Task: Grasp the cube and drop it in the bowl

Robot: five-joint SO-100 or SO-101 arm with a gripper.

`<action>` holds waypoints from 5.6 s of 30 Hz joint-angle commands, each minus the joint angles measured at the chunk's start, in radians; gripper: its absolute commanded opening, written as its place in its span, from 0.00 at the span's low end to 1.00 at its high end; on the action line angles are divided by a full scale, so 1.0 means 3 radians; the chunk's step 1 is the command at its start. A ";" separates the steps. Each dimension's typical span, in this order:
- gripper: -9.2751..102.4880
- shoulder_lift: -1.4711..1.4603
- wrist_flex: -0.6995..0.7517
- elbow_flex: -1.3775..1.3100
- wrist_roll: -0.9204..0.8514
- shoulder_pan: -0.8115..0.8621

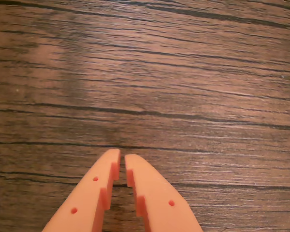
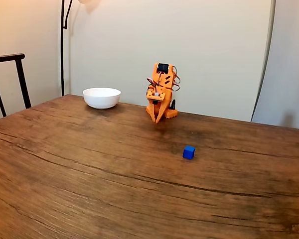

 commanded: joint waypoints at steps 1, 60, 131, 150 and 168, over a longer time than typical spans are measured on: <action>0.08 -0.0031 0.0169 -0.0005 -0.0026 -0.0026; 0.08 -0.4305 -0.0649 -0.4495 -0.0895 -0.1084; 0.46 -0.8268 0.0557 -0.7721 -0.2751 -0.1692; 0.46 -0.8483 0.0583 -0.7798 -0.2746 -0.1677; 0.45 -0.8672 0.0583 -0.7859 -0.2730 -0.1611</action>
